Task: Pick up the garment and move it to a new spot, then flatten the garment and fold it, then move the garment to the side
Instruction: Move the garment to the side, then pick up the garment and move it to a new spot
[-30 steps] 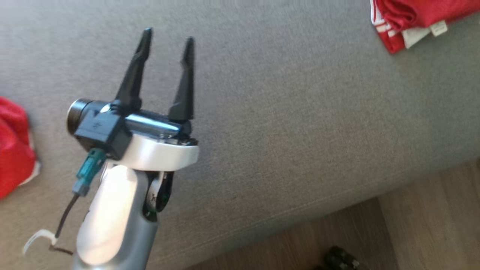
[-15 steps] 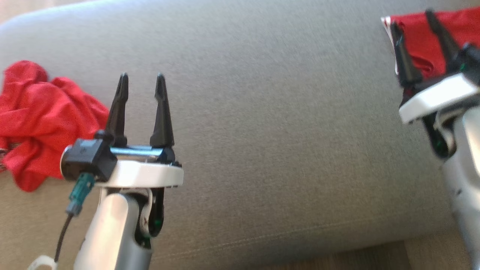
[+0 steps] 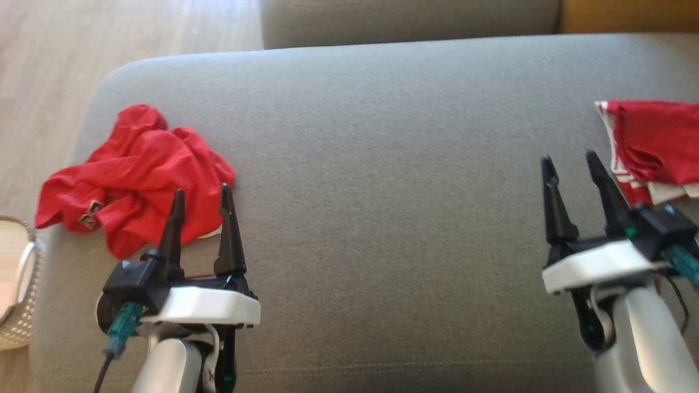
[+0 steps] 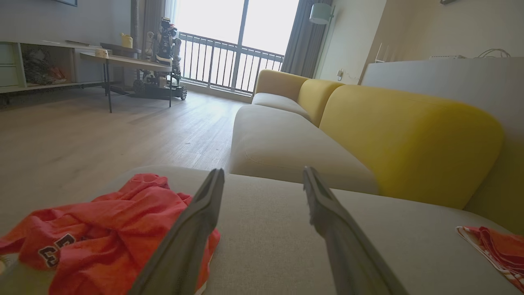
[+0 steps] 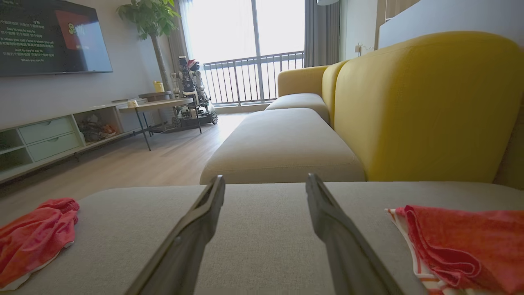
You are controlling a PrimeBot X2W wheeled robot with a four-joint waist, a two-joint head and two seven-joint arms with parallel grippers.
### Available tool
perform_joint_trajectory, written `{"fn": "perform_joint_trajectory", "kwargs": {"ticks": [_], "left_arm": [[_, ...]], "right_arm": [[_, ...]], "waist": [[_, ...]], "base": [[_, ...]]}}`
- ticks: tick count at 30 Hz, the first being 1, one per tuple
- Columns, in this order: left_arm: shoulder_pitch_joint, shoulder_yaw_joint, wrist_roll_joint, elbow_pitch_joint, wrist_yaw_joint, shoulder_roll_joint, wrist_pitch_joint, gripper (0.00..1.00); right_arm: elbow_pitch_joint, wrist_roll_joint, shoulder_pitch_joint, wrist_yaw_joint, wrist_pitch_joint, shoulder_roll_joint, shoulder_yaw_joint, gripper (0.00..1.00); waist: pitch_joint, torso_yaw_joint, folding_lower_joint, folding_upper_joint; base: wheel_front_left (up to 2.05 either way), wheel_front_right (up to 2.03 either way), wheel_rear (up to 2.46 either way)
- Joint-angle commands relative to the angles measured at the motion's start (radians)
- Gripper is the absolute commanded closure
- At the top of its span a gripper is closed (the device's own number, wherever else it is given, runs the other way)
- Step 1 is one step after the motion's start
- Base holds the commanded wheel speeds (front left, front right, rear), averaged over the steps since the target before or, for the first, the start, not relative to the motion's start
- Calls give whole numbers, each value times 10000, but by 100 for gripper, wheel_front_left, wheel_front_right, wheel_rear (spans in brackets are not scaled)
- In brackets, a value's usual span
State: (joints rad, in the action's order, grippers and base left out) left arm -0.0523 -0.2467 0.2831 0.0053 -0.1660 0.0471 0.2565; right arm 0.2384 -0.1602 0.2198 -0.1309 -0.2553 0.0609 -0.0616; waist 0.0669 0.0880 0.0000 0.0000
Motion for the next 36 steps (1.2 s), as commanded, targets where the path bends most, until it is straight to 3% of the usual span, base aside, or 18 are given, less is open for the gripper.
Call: {"fn": "perform_joint_trajectory", "kwargs": {"ticks": [1,19,25,36], "left_arm": [[-293,284,-24,-308,68,32,53,0],[226,-32,-70,61,27,32,53,0],[209,-184,-283,136,193,32,53,0],[66,-225,-248,-71,104,32,53,0]], "right_arm": [[-511,-21,57,2,-64,-18,71,0],[-1131,-737,-1280,2,-64,-105,145,0],[-1319,-617,-1372,2,-64,-105,158,0],[-1429,-633,-1278,2,-64,-106,46,0]], "waist": [[-213,305,0,0],[-584,700,0,0],[-488,726,0,0],[-243,656,0,0]], "base": [[0,0,0],[0,0,0],[0,0,0],[0,0,0]]}}
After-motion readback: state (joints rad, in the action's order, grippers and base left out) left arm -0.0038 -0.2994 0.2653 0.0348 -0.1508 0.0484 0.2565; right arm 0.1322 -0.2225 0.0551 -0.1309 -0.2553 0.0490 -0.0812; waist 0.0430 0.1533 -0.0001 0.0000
